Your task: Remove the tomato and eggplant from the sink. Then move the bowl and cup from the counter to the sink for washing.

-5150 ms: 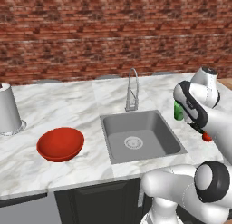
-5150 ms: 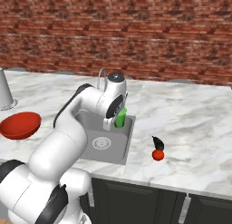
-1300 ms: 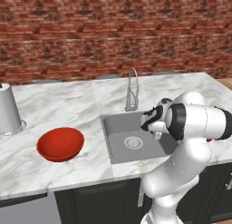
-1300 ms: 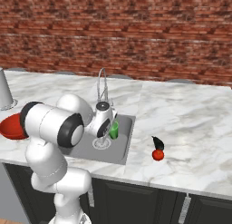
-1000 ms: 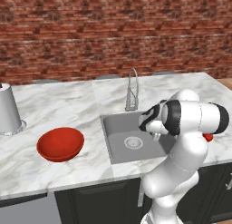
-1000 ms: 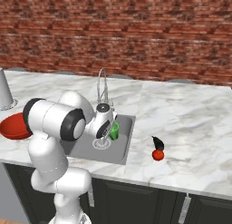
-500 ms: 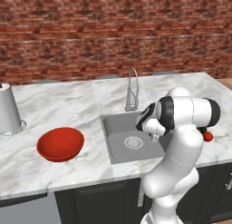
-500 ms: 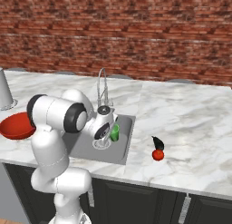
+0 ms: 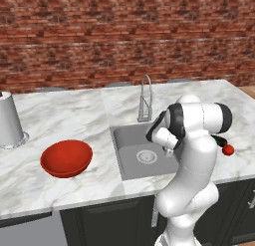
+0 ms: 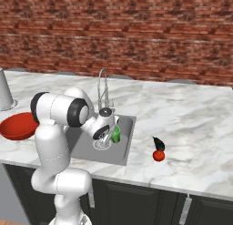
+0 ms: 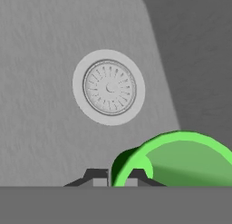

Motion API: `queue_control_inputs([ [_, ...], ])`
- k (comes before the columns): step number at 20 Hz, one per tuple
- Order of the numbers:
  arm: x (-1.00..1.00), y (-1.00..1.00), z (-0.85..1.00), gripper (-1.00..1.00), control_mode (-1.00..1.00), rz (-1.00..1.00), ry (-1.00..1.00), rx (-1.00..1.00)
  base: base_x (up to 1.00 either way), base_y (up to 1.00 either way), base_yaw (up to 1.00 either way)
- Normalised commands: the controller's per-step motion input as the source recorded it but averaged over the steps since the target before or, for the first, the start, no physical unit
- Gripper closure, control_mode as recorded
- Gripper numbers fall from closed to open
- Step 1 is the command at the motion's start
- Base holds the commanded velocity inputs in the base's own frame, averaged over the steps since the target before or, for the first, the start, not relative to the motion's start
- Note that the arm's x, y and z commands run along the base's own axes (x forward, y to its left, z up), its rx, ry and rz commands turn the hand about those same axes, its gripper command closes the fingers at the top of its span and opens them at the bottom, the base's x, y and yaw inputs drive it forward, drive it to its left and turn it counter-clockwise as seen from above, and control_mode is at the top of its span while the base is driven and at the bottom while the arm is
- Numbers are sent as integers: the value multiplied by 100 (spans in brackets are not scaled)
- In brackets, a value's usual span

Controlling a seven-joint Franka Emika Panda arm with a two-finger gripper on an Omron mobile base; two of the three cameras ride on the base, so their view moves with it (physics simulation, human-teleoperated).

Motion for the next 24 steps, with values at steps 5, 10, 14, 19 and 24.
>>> queue_control_inputs([
  [5, 5, -6, -17, 100, -100, 0, 0, 0, 0, 0, 0],
  [10, 9, -6, -16, 100, -100, 0, 0, 0, 0, 0, 0],
  [14, 12, 0, -15, 100, -100, 0, -1, 1, 0, 0, 0],
  [19, 11, 0, -16, 100, -100, 0, -1, 1, 0, 0, 0],
  [24, 11, 0, -19, 100, -100, 0, 0, 0, 0, 0, 0],
])
